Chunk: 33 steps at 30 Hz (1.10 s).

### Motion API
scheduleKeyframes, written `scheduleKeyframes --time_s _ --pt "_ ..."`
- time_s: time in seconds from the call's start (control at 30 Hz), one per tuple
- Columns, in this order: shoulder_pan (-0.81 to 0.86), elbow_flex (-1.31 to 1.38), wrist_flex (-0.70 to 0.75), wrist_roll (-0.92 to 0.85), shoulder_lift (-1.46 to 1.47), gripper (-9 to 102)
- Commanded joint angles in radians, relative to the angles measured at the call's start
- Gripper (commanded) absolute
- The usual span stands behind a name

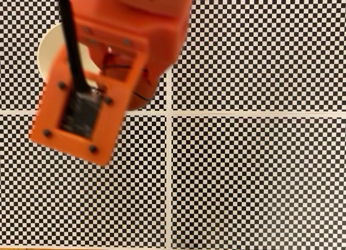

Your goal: Grasp basketball and place into cup.

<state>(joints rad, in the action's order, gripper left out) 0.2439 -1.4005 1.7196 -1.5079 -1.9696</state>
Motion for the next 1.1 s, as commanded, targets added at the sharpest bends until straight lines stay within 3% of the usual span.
scheduleKeyframes --time_s 0.0,0.63,1.07 --pt "0.063 -0.011 0.006 -0.049 -0.051 12" --pt "0.293 -0.078 -0.029 -0.054 -0.017 14" --pt "0.327 -0.061 -0.101 -0.064 0.066 15"
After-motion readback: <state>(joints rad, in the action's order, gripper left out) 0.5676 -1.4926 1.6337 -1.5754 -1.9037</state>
